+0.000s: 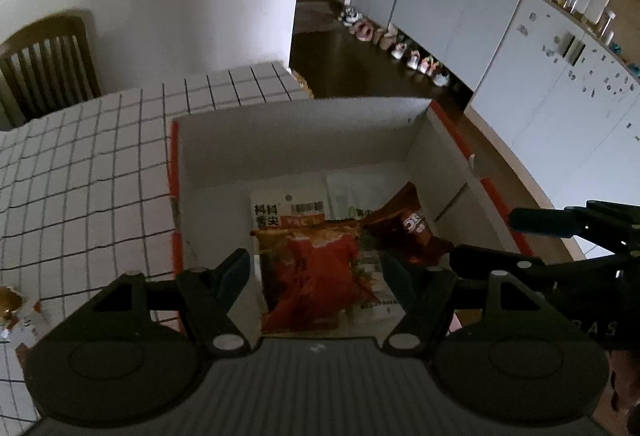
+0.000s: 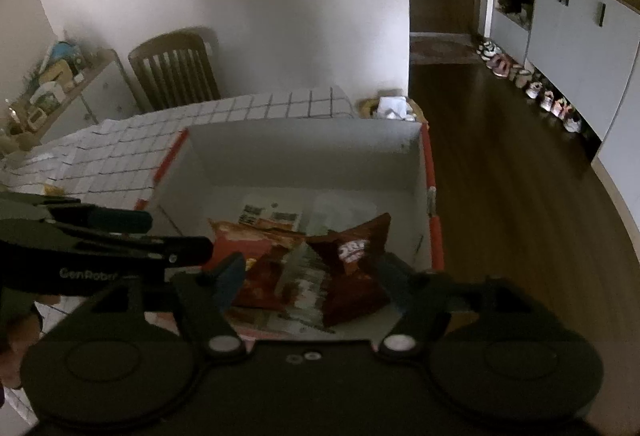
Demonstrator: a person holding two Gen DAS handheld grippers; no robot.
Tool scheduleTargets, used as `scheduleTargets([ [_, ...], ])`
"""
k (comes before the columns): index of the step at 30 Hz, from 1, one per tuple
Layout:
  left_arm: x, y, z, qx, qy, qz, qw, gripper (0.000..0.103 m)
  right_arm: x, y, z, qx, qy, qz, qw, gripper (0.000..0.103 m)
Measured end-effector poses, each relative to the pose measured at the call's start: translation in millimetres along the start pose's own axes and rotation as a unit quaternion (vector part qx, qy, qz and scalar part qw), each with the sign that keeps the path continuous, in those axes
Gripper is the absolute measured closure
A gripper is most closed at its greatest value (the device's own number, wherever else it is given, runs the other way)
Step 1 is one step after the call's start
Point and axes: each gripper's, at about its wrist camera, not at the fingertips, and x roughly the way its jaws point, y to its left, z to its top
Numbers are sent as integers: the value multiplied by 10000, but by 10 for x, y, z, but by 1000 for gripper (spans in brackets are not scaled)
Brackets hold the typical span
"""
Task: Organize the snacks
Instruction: 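Lower both bags into the red shoebox and open both grippers, then move both tools back toward the remaining snacks on the table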
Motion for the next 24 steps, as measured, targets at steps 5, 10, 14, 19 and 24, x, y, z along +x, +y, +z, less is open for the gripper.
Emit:
scheduleTargets([
  [5,-314,42,-90,30,-275,-13,9996,30,-181,152,-25,-148,-180,118,9997,21],
  [10,-610,166,-222,-67,-475,-46,9988,30,-337,313,-37,-206,-331,297,9988,17],
  [14,-849,312,-356,-112,-671,13,9977,24,-435,459,-45,-227,-448,486,9976,13],
  [19,-1085,529,-533,-225,-831,79,9963,23,-501,706,-65,-346,-534,788,9949,6],
  [24,-1315,761,-710,-285,-1013,268,9941,21,-539,1019,-113,-558,-593,983,9918,1],
])
